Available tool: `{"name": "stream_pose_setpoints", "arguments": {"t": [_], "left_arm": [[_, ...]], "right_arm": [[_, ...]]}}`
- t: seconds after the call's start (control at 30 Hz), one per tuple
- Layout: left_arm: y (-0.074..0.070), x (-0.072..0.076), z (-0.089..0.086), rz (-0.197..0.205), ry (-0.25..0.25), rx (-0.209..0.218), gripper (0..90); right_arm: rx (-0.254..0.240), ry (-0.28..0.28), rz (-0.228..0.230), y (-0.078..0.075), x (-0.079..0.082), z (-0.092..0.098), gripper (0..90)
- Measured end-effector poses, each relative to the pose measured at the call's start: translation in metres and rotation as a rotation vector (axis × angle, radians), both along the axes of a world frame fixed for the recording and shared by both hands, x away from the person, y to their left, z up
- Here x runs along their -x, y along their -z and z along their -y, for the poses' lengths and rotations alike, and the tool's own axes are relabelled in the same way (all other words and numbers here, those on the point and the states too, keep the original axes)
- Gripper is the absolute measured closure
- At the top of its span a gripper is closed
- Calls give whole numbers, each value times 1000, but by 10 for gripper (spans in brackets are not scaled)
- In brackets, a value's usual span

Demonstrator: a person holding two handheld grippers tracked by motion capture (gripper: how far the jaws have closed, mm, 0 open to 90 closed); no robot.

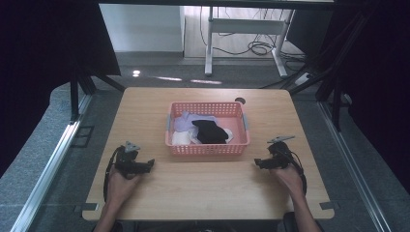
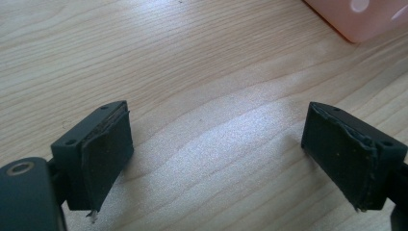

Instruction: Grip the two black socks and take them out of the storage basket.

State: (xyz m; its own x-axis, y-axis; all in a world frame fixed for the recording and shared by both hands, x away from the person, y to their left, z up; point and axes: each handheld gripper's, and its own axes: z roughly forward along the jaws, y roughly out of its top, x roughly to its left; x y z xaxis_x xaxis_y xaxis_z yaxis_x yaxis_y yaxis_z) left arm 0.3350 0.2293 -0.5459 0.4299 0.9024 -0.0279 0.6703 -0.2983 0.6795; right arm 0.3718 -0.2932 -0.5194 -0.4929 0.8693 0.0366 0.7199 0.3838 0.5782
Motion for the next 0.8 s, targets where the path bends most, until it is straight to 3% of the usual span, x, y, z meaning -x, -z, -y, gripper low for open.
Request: {"name": "stream_pose_setpoints", "arguments": {"t": [0.8], "left_arm": [[0, 0, 0, -2, 3, -5, 104]], "right_arm": [[-27, -77, 34, -38, -5, -10, 130]]}}
